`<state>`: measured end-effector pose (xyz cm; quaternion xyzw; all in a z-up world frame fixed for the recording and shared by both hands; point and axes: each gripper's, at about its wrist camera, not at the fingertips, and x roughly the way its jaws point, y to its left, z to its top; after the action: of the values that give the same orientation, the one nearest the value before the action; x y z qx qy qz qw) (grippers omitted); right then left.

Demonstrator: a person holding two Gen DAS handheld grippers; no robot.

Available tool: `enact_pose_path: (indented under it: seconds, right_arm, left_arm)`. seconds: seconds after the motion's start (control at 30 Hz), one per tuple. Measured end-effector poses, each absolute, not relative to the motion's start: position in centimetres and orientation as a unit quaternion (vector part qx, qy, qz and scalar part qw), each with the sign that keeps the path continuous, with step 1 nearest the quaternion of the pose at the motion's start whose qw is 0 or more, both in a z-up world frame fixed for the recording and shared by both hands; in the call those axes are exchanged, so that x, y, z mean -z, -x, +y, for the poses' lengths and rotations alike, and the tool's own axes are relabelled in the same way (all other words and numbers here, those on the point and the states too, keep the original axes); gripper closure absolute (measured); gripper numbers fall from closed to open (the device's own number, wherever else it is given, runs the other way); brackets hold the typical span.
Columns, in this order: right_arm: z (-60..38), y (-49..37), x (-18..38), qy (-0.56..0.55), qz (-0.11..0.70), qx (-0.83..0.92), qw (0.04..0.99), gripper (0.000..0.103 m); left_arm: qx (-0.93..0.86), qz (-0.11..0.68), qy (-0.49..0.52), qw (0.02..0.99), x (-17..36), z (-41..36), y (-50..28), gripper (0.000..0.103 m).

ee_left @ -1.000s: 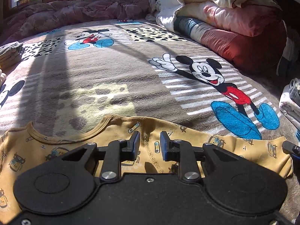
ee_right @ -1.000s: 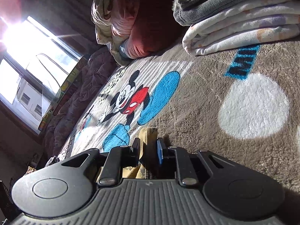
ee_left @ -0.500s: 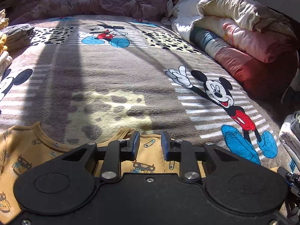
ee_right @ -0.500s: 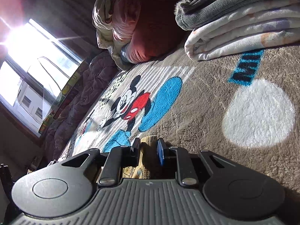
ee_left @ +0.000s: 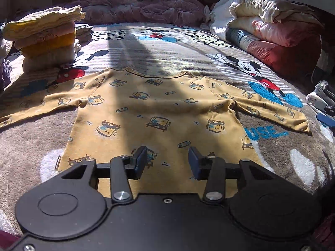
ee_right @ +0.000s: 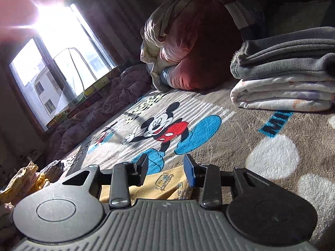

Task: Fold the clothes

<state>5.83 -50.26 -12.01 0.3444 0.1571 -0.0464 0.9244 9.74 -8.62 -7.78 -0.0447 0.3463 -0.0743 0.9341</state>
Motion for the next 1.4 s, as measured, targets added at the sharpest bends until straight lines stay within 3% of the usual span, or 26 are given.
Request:
enact_pose_path:
  seconds: [0.1,0.4,0.73,0.83,0.87,0.9,0.93,1.03,1.27,1.33,1.37,1.4]
  right_arm:
    - [-46.7,-4.8,12.5,-0.380,0.190,-0.039,0.905,0.057]
    - [-37.2,-3.0,14.9,-0.416,0.309,-0.133,0.845,0.057]
    - [-37.0,-1.9,16.3,-0.476,0.296,-0.117,0.820,0.063]
    - [-36.9,-2.1,16.8,-0.479,0.293,-0.109,0.820,0.073]
    - [-37.1,-2.2,17.0,-0.485,0.291,-0.108,0.817,0.077]
    - [-37.2,-2.1,17.2,-0.489,0.291,-0.106,0.815,0.085]
    - [-37.3,-2.1,17.4,-0.495,0.292,-0.104,0.812,0.096]
    - [-37.3,-1.3,16.7,-0.507,0.280,-0.104,0.809,0.096]
    - [-36.0,-0.7,16.1,-0.452,0.307,-0.091,0.833,0.098]
    - [-35.7,-0.7,15.8,-0.437,0.309,-0.089,0.840,0.094]
    - [-35.5,-0.7,15.7,-0.430,0.310,-0.087,0.843,0.092]
    - [-35.4,-0.7,15.6,-0.423,0.311,-0.086,0.847,0.081]
  left_arm:
    - [0.021,0.349,0.109,0.931,7.3,-4.9,-9.0,0.057]
    - [-0.010,0.387,0.270,0.881,8.5,2.3,-6.8,0.056]
    - [0.033,0.383,0.344,0.857,11.1,4.9,-6.3,0.059]
    - [0.040,0.377,0.351,0.856,11.8,5.2,-6.4,0.076]
    - [0.043,0.381,0.348,0.856,12.0,5.1,-6.5,0.096]
    - [0.044,0.383,0.346,0.855,12.1,5.2,-6.5,0.103]
    - [0.043,0.379,0.349,0.856,11.9,5.4,-6.3,0.103]
    - [0.044,0.357,0.347,0.866,10.4,6.2,-5.8,0.103]
    - [0.032,0.390,0.342,0.854,11.8,6.9,-6.4,0.103]
    - [0.045,0.383,0.364,0.848,11.7,7.0,-6.2,0.084]
    - [0.052,0.379,0.375,0.844,11.7,7.0,-6.0,0.070]
    - [0.058,0.377,0.379,0.843,11.7,6.9,-5.9,0.063]
